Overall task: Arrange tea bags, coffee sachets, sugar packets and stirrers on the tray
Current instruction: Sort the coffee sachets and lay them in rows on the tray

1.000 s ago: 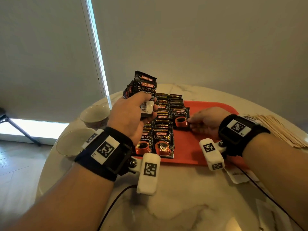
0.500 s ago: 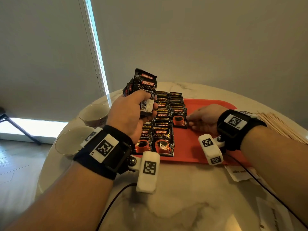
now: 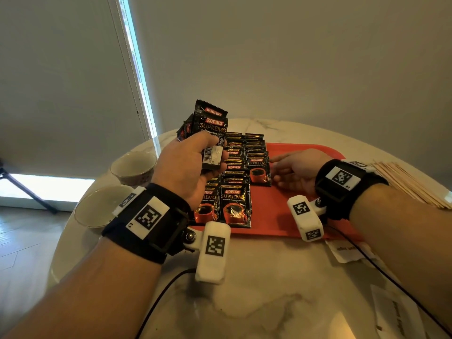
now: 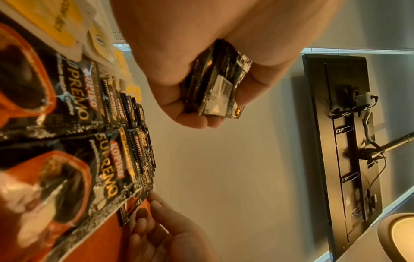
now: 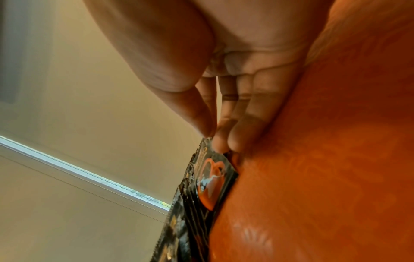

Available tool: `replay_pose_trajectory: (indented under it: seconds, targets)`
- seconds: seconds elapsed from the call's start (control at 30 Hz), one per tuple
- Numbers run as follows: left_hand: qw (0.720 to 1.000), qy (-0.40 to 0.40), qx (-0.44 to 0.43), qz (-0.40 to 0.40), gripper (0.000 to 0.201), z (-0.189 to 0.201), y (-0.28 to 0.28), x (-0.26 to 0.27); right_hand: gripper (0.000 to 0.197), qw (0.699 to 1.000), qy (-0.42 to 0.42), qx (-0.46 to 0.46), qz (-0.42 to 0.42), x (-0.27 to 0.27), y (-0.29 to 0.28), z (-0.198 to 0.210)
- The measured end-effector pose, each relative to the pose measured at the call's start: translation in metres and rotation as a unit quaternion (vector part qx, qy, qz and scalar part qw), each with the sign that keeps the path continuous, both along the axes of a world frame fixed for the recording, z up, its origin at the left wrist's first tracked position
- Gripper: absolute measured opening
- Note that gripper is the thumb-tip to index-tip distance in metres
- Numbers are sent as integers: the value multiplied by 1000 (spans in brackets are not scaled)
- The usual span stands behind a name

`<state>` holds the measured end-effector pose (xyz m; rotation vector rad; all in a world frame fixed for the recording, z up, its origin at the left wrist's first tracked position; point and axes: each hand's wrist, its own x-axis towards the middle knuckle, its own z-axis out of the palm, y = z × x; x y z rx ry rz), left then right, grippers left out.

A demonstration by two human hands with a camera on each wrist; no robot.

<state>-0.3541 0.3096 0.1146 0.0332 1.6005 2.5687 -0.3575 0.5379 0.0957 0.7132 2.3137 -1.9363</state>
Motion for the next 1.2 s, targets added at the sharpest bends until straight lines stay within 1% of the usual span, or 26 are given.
replay_pose_trajectory:
  seconds: [0.1,0.17,0.2,0.23,0.3,0.4,0.43,0.5,0.57,0.67,0.73,0.77,0.83,0.9,0.97,1.03,1.13,1.2]
  targets:
    - [1000,-6,19,-10,19,1,-1,1,16,999,35,5,-18,1,2,5]
    - [999,-15,34,-24,14,3,0,3,14,997,79,-7,-22,6,0,12]
    - [999,-18,35,-30,11,4,1,4,12,994,102,-25,-10,9,-5,16]
    - [999,-18,31,-34,10,4,2,4,9,991,126,-51,13,14,-11,20]
    - [999,-11,14,-32,14,2,4,5,3,978,168,-99,77,25,-28,27]
    - [999,25,-39,-28,20,-1,4,7,5,961,196,-119,156,37,-50,32]
    - [997,42,-58,-36,19,-2,3,9,8,958,194,-124,172,39,-55,33]
    - [992,68,-93,-60,17,-1,3,14,24,955,180,-141,190,41,-61,32]
    - [988,70,-101,-95,22,1,5,18,36,950,179,-160,201,42,-63,29]
    - [993,20,-46,-102,33,2,8,17,48,946,176,-175,207,41,-61,23]
    - [996,3,-35,-82,36,-1,8,13,59,943,170,-201,205,39,-61,21]
    - [997,-1,-31,-70,36,-1,8,11,60,940,170,-220,200,38,-61,21]
    - [999,-4,-20,-47,35,-2,6,7,56,935,181,-242,185,37,-59,20]
    - [999,5,-27,-27,33,0,3,4,56,936,194,-241,169,34,-57,19]
    - [998,28,-58,-5,29,-1,1,2,55,936,200,-243,157,33,-55,19]
    - [994,57,-97,5,24,-3,1,3,46,936,202,-244,152,35,-55,20]
    - [986,95,-131,-29,23,-5,2,7,31,938,204,-234,150,37,-56,21]
    - [980,128,-141,-64,36,-6,2,10,31,941,206,-224,151,38,-57,21]
